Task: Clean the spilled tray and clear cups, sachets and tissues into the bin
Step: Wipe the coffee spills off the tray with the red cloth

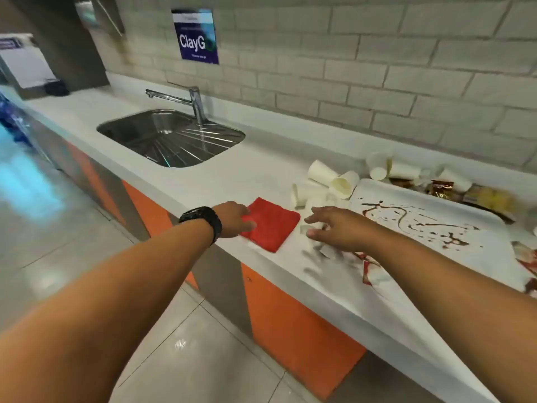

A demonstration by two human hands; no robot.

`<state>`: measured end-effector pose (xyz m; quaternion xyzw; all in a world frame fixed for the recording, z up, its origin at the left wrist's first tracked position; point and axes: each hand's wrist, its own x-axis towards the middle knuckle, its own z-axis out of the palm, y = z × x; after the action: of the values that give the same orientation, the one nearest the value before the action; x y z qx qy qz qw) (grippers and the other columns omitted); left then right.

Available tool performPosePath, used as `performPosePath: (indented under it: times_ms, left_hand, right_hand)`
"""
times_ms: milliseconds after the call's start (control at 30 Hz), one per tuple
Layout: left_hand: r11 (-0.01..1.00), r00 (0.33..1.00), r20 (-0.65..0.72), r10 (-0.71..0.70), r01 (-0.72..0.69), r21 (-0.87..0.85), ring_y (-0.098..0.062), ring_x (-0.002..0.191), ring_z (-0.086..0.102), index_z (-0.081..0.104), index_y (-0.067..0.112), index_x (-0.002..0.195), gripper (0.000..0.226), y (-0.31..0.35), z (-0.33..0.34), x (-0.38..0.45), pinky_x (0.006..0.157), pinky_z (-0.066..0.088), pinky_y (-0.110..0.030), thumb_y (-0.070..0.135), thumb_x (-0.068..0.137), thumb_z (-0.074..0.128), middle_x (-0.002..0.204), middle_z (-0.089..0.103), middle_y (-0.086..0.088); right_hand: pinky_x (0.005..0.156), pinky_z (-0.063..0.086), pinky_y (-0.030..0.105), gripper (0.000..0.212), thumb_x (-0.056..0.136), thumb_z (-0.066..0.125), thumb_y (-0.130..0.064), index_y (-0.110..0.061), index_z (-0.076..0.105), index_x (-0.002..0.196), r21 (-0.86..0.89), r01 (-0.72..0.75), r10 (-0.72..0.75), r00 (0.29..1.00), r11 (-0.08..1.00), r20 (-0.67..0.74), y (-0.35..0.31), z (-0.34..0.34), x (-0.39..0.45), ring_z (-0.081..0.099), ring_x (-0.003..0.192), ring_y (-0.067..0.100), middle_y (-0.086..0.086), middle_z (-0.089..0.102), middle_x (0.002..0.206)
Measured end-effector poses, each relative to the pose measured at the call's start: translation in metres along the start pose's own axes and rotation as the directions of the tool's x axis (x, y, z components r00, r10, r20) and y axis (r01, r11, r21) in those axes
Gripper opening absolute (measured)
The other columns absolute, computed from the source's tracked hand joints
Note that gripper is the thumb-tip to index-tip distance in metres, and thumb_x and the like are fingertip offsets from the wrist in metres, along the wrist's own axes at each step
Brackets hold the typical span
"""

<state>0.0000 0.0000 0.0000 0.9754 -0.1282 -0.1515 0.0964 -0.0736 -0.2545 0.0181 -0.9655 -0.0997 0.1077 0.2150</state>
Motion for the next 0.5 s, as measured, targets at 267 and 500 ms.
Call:
performPosePath:
  times_ms: [267,500]
  left_hand:
    - [0.992,0.991,0.049,0.122,-0.119,-0.046,-0.024,0.094,0.058,0.061,0.012,0.105,0.034,-0.042,0.027,0.036,0.082,0.048,-0.038,0.04,0.089,0.053,0.11,0.058,-0.005]
    - [0.98,0.975,0.108,0.196,-0.2,0.023,-0.023,0.129,0.042,0.046,0.028,0.138,0.049,-0.063,0.049,0.055,0.108,0.036,-0.039,0.044,0.092,0.049,0.145,0.038,0.001]
  right_hand:
    - [0.111,0.026,0.027,0.046,0.093,0.058,-0.028,-0.027,0.05,0.139,-0.06,-0.018,0.022,0.998,0.998,0.066,-0.022,0.076,0.068,0.026,0.144,0.012,-0.004,0.029,0.157]
    - [0.114,0.027,0.038,0.047,0.097,0.046,-0.015,-0.034,0.047,0.14,-0.381,0.078,-0.053,0.996,0.921,0.077,-0.021,0.113,0.103,0.026,0.145,0.024,-0.004,0.03,0.157]
